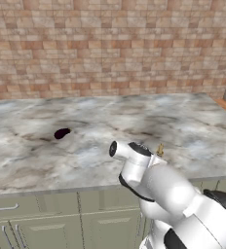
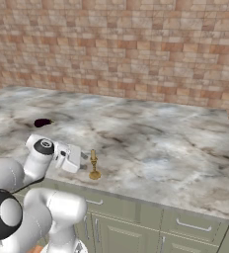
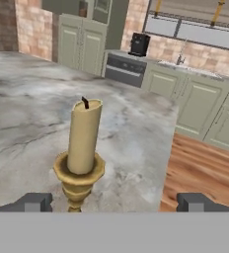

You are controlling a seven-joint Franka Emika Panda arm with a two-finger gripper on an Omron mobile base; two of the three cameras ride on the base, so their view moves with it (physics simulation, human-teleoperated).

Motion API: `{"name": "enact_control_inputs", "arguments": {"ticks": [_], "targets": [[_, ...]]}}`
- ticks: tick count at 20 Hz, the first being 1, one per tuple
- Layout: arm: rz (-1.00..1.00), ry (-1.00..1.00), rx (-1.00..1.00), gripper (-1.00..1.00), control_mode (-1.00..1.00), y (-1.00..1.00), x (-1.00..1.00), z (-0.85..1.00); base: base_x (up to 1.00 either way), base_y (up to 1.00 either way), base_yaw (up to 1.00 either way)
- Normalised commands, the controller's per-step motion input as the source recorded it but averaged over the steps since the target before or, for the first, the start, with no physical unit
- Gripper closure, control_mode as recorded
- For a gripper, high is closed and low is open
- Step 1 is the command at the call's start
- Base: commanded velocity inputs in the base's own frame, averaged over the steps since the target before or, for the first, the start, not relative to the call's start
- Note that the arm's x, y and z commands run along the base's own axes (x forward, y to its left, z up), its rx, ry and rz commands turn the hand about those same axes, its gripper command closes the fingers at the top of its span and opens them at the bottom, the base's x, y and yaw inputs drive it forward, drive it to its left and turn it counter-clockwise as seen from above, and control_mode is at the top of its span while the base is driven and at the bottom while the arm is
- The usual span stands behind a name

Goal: Pick the jar and candle from the dining table and place them in the open cabinet. Close the cabinet after placing the objects.

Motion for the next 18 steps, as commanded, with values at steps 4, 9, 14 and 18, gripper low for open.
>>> {"name": "enact_control_inputs", "arguments": {"ticks": [4,9,14,18], "targets": [[0.00,0.00,0.00,-1.00,-1.00,-0.07,0.01,-0.15,0.00,0.00,0.00],[0.00,0.00,0.00,-1.00,-1.00,-0.10,0.01,-0.13,0.00,0.00,0.00],[0.00,0.00,0.00,-1.00,-1.00,-0.09,0.14,-0.13,0.00,0.00,0.00],[0.00,0.00,0.00,-1.00,-1.00,-0.07,0.23,-0.10,0.00,0.00,0.00]]}}
